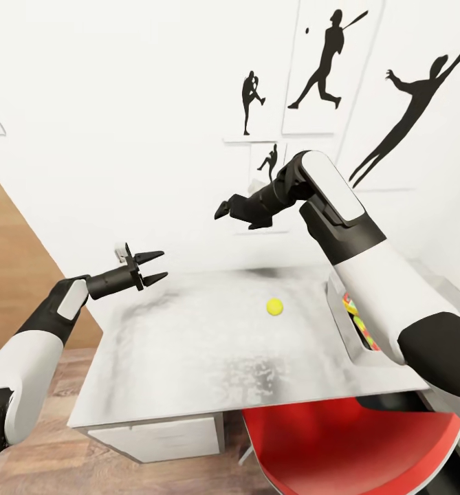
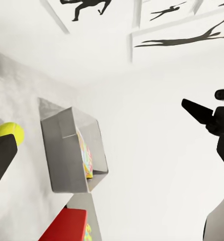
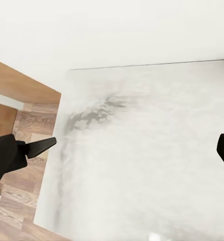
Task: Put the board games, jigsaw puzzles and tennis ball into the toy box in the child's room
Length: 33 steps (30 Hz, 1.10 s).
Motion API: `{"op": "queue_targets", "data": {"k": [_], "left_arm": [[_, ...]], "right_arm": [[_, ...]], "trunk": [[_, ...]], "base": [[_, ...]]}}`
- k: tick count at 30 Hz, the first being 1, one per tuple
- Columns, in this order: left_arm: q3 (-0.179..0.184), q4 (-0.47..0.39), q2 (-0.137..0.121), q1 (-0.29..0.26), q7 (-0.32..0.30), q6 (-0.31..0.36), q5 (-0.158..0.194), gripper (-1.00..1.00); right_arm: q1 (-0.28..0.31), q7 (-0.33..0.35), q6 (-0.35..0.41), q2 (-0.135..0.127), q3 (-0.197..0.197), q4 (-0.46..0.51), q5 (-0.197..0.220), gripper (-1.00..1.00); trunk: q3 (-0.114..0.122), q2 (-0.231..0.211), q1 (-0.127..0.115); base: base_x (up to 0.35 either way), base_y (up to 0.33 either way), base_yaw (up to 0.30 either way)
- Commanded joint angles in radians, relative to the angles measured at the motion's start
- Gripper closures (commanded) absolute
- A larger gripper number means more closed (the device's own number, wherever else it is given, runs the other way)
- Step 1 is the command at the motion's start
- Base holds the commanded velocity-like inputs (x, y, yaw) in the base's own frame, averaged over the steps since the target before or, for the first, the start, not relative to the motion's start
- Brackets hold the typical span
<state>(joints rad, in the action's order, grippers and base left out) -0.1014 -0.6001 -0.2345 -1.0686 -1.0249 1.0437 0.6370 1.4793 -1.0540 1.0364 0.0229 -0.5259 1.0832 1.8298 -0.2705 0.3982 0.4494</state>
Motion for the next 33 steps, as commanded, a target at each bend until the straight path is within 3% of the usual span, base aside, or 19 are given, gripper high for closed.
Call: {"op": "queue_targets", "data": {"k": [1, 33], "left_arm": [[-0.002, 0.000, 0.000, -0.001, -0.004, 0.003, -0.004, -1.00], [-0.002, 0.000, 0.000, 0.001, -0.004, 0.003, -0.004, -1.00]], "right_arm": [[0.002, -0.010, 0.004, 0.000, 0.000, 0.001, 0.008, -1.00], [0.001, -0.011, 0.002, -0.006, 0.000, 0.001, 0.008, -1.00]], "trunk": [[0.000, 0.002, 0.001], [0.053, 0.002, 0.001]], "base": [[0.005, 0.000, 0.000], [0.000, 0.000, 0.000]]}}
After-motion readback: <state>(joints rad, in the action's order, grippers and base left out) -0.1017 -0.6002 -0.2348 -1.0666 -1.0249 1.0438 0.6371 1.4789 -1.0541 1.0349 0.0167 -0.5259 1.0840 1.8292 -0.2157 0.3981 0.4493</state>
